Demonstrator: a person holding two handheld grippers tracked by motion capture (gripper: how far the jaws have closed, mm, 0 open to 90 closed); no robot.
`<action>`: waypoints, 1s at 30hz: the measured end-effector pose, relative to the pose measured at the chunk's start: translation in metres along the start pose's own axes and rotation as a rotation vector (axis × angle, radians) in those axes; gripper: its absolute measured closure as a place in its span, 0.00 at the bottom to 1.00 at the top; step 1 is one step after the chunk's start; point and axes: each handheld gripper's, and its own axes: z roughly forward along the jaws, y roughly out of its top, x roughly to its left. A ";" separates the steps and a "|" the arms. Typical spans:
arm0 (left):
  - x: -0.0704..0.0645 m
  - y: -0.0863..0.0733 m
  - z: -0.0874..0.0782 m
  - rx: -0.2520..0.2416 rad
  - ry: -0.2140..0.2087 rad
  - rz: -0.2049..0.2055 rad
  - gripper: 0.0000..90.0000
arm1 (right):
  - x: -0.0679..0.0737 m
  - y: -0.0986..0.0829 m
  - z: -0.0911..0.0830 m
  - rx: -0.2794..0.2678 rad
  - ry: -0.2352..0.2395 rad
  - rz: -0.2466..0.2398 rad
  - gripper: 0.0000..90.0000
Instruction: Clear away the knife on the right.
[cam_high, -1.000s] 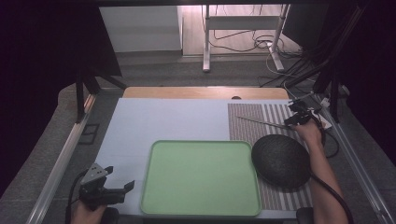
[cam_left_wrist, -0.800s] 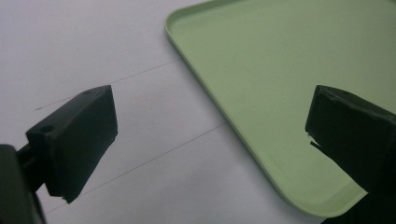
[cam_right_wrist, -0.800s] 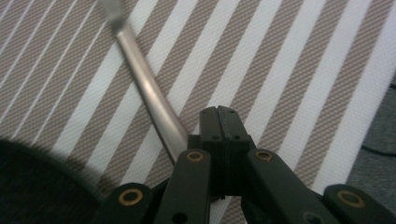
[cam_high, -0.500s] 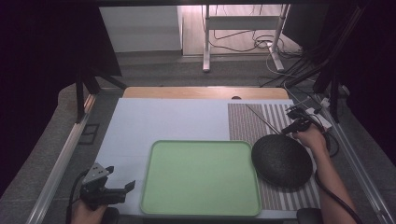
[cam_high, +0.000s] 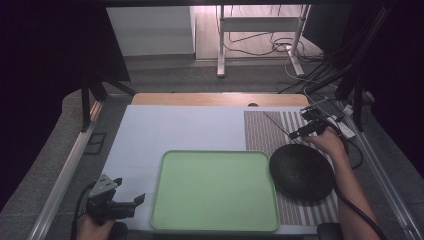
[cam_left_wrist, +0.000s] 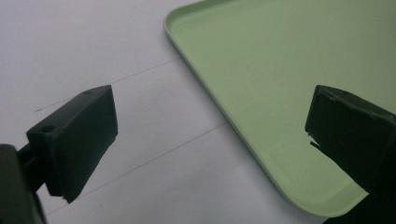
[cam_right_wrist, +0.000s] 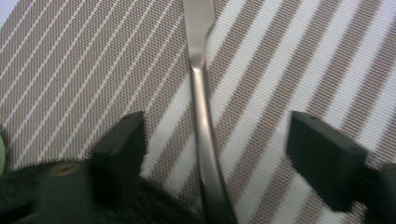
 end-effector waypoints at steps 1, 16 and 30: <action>0.000 0.000 0.000 -0.001 0.000 0.000 0.04 | 0.002 0.003 0.003 0.002 -0.002 0.004 0.18; -0.001 0.000 0.000 0.004 0.004 0.007 0.04 | 0.005 0.008 0.029 0.100 -0.066 -0.079 0.28; -0.001 0.000 0.000 0.006 0.008 0.009 0.04 | 0.006 0.015 0.025 0.121 0.006 -0.248 0.88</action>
